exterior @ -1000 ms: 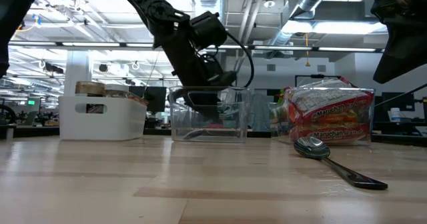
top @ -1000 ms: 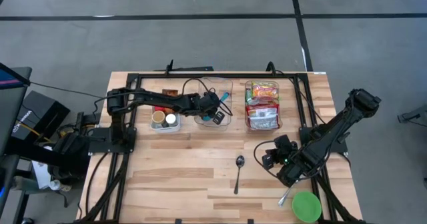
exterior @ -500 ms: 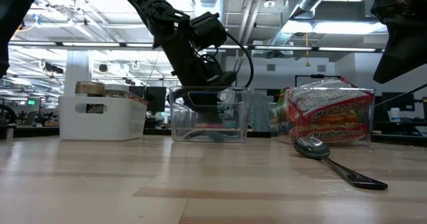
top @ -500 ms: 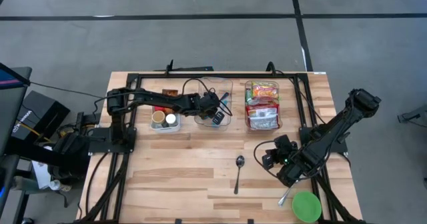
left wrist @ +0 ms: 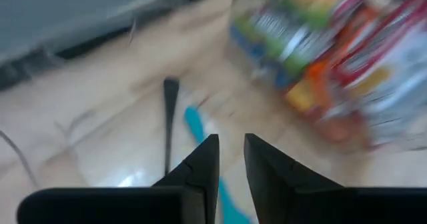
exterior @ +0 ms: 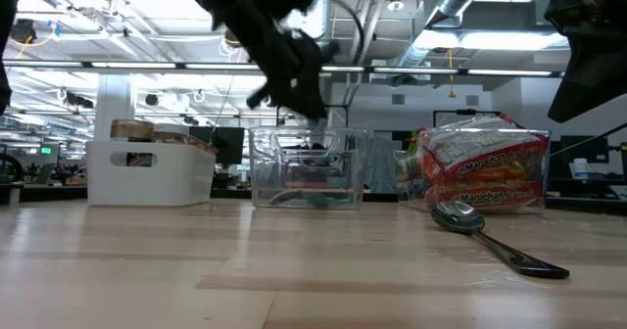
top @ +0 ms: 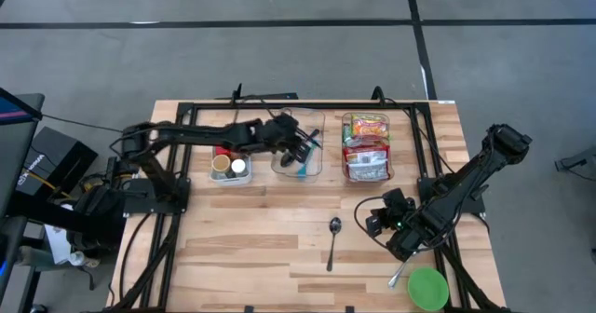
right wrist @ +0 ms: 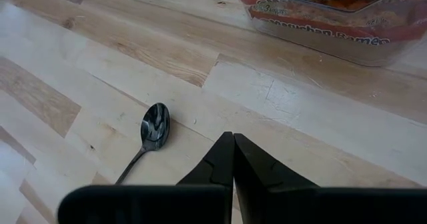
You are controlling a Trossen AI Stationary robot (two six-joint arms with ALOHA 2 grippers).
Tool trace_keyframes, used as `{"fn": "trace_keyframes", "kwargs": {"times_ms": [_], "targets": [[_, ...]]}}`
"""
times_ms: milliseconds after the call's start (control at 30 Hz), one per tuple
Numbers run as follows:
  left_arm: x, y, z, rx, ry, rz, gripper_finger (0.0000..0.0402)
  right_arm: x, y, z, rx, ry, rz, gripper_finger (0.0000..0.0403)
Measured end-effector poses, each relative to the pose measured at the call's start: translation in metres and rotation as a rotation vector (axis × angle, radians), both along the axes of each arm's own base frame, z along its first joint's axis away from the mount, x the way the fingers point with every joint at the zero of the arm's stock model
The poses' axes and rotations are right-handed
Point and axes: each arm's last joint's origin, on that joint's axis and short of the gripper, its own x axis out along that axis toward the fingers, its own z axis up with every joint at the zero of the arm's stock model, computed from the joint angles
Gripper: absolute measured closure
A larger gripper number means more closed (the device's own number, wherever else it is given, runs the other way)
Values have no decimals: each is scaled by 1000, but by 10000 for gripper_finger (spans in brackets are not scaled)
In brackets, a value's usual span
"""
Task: Pick & Place Food Item
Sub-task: Put the silver spoon into the left transparent bin
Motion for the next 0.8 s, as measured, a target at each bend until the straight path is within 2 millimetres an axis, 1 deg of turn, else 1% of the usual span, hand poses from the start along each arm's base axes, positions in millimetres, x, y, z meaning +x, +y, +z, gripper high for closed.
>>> {"fn": "trace_keyframes", "kwargs": {"times_ms": [200,333,433,600,700,800], "targets": [[-29,-12,65,-20,-211,-95,348,0,0,0,3,0,1,403],[-53,-29,104,-36,-344,-198,355,0,1,0,13,8,4,403],[-71,-46,128,-41,-425,-276,359,0,1,0,22,13,6,403],[-94,-81,153,-48,-521,-404,364,0,1,0,27,14,7,403],[-102,-105,159,-68,-546,-495,363,0,3,-1,60,37,14,403],[-106,-130,159,-90,-539,-591,363,0,5,-1,112,56,24,403]]}}
